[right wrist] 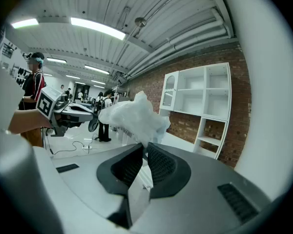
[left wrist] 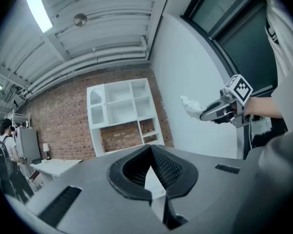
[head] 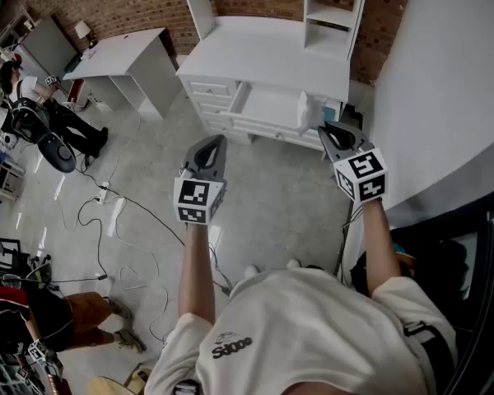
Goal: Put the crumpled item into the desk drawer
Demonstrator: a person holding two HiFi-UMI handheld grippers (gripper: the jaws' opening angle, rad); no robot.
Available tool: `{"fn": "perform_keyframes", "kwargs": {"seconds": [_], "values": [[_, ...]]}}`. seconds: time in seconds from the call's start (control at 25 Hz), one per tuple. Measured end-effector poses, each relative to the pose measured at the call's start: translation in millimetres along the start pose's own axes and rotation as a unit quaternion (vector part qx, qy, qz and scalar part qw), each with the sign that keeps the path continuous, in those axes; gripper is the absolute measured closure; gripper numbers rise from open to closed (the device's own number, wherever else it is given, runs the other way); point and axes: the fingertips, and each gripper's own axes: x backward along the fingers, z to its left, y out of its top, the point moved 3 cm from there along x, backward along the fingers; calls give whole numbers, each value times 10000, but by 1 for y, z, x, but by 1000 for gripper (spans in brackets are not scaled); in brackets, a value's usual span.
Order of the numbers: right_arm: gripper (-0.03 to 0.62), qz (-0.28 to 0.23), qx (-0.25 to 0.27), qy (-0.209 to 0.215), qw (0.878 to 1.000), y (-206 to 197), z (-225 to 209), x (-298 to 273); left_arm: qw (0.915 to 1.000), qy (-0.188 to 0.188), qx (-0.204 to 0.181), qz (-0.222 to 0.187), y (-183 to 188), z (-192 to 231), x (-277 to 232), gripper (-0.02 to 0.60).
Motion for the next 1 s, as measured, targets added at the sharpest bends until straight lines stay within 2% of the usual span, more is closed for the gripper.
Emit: {"fn": "perform_keyframes", "kwargs": {"seconds": [0.28, 0.4, 0.6, 1.0], "values": [[562, -7, 6, 44, 10000, -2, -15, -11, 10000, 39, -9, 48, 1, 4, -15, 564], [562, -73, 5, 82, 9999, -6, -25, -10, 9995, 144, 51, 259, -3, -2, -20, 563], [563, -196, -15, 191, 9996, -16, -48, -11, 9994, 225, 253, 52, 2, -14, -36, 563], [563, -14, -175, 154, 9997, -45, -99, -22, 9987, 280, 359, 236, -2, -22, -82, 563]]}}
